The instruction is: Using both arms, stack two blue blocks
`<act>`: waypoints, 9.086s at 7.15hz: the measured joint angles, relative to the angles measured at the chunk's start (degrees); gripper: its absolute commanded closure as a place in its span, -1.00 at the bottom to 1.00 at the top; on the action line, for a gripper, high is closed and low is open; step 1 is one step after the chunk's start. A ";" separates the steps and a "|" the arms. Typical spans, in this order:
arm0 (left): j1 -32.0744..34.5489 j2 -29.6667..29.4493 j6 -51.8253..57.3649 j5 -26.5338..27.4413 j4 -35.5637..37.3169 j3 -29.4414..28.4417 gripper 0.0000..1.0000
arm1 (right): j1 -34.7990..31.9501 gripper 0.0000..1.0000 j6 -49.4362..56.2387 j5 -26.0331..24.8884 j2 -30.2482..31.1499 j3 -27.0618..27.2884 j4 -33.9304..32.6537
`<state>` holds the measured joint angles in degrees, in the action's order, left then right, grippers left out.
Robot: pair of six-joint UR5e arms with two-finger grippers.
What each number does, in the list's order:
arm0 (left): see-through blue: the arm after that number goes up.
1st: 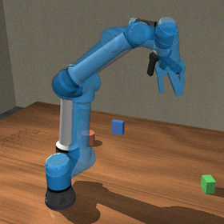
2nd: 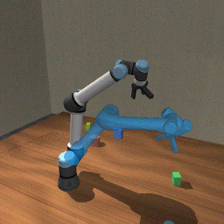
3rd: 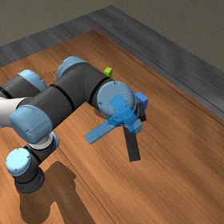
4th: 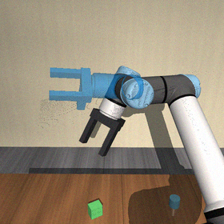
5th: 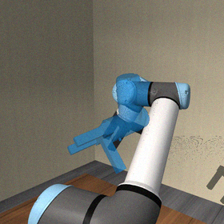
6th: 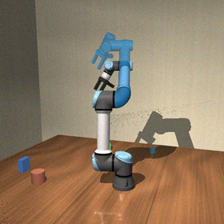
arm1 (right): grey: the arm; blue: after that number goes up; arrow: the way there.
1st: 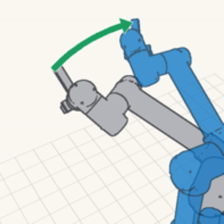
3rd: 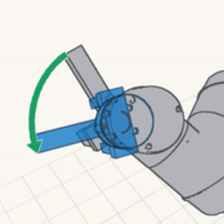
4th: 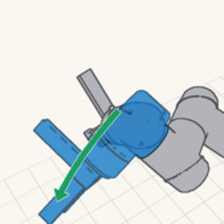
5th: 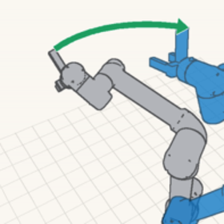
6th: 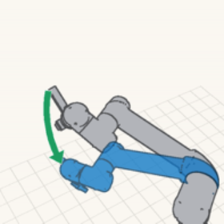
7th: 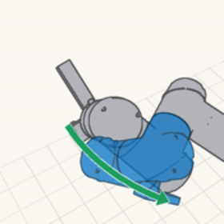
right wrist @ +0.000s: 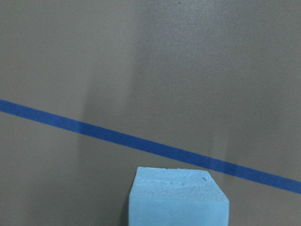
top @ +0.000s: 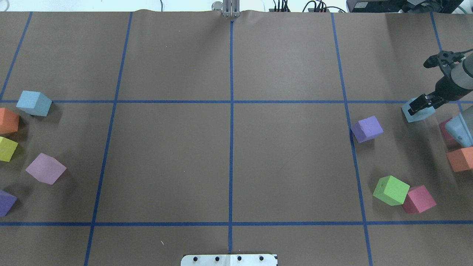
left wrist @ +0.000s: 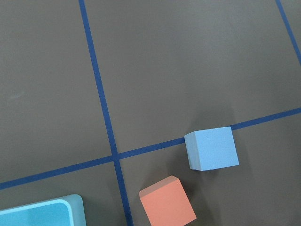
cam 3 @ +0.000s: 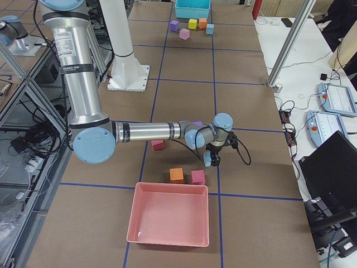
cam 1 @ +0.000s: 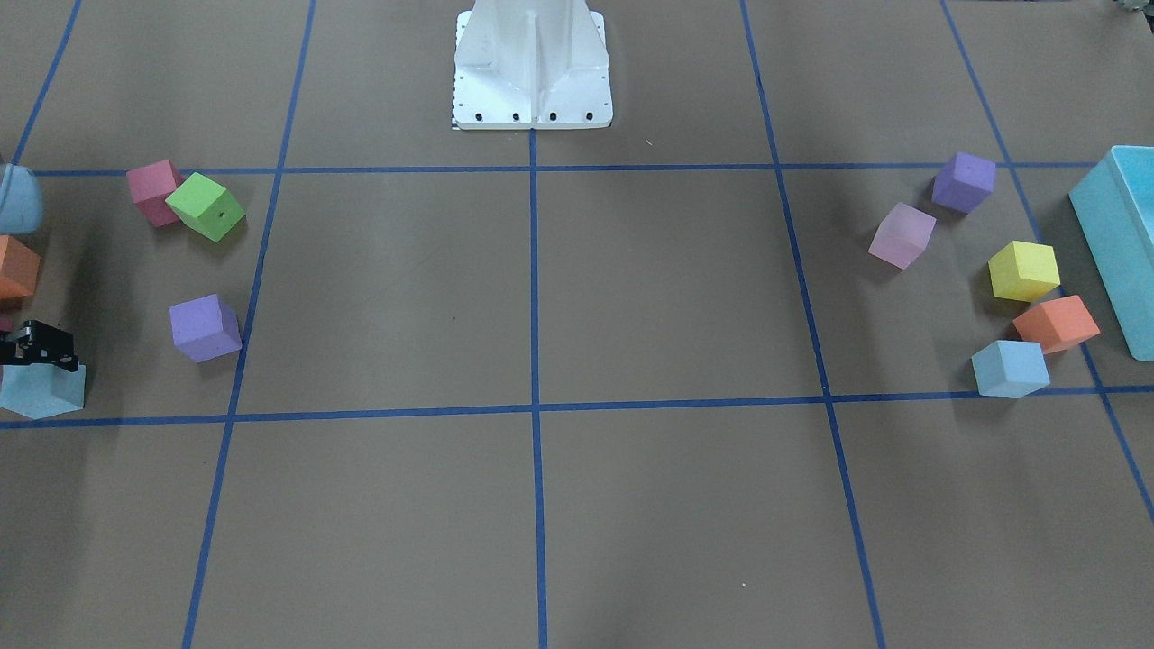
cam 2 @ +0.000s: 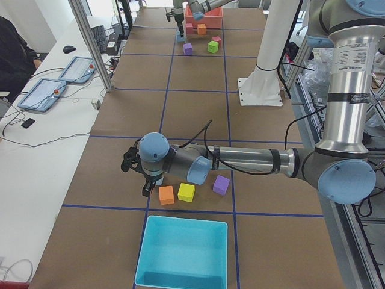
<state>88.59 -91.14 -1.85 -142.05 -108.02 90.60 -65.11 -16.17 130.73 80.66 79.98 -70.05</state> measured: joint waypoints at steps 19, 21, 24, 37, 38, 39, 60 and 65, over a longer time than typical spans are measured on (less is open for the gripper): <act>0.00 0.26 0.00 -0.02 0.16 0.36 -0.97 | 1.96 0.23 0.05 -3.44 -2.87 -0.22 -0.01; 0.00 0.28 0.00 0.01 0.17 0.36 -0.97 | 0.59 0.18 0.03 -0.91 -5.24 0.54 -1.11; 0.07 0.34 -0.02 -0.13 0.12 0.44 -0.97 | -3.03 0.15 -1.09 3.79 -14.26 3.61 -13.95; 0.09 0.26 -0.09 -0.54 0.17 0.89 -0.97 | 36.89 0.15 -58.74 -27.70 -30.95 10.64 -11.76; 0.09 0.27 -0.09 -0.52 0.15 0.89 -0.97 | 37.42 0.15 -60.00 -28.33 -32.85 8.70 -11.29; 0.09 0.26 -0.09 -0.51 0.12 0.88 -0.97 | 37.66 0.15 -60.88 -28.57 -34.66 7.01 -11.09; -16.44 -14.07 -22.26 9.10 -0.08 -9.19 -0.97 | -27.46 -1.00 32.68 2.56 -15.32 10.97 -49.00; -19.90 -14.14 -22.03 11.92 -1.70 -14.48 -0.97 | -34.82 -1.00 38.15 1.79 -6.52 11.94 -49.20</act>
<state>68.70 -105.28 -23.88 -130.13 -109.72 76.12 -99.93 21.98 132.52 74.14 91.92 -119.25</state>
